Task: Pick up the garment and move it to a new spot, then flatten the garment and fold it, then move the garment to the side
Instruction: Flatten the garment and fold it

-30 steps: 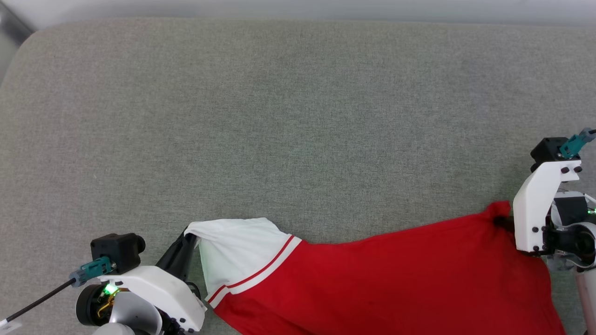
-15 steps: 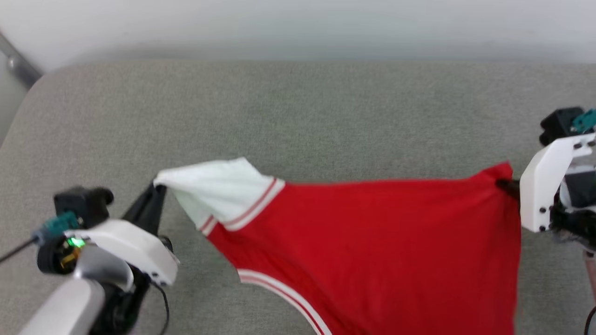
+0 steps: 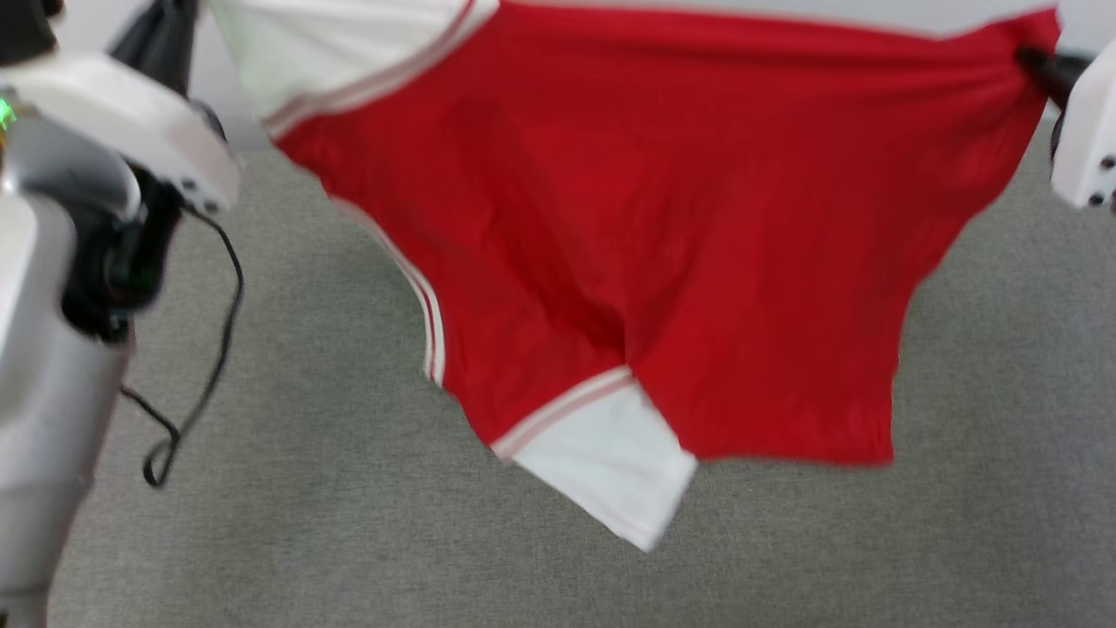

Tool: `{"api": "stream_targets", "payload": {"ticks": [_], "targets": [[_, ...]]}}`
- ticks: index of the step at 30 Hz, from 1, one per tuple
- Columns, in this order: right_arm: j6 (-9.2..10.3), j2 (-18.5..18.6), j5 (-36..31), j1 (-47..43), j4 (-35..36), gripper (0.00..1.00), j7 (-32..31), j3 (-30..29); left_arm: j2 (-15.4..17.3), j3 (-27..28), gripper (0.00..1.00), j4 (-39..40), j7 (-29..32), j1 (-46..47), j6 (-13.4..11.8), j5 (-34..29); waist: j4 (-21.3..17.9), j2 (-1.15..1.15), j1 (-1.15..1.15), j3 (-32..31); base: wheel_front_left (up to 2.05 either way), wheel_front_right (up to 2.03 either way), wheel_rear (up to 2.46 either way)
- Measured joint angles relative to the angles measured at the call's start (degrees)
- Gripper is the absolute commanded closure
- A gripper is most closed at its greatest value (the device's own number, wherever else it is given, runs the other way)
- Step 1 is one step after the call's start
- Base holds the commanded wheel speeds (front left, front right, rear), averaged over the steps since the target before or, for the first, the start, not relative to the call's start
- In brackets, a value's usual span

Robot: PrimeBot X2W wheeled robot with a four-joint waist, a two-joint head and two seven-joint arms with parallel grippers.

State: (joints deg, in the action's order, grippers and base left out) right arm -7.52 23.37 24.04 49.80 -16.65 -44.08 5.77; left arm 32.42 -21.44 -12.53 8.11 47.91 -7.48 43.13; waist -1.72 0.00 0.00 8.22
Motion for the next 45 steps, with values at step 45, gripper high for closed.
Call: {"api": "stream_targets", "payload": {"ticks": [45], "targets": [[-0.04, -3.83, -4.57, 46.3, -23.58, 1.0, 34.71, 3.05, 0.07, 1.74, 1.0, -30.72, -12.12, 55.79, 10.62, -7.24, -3.68, 0.0, 0.0, 41.47, 0.0, 0.0, 0.0]]}}
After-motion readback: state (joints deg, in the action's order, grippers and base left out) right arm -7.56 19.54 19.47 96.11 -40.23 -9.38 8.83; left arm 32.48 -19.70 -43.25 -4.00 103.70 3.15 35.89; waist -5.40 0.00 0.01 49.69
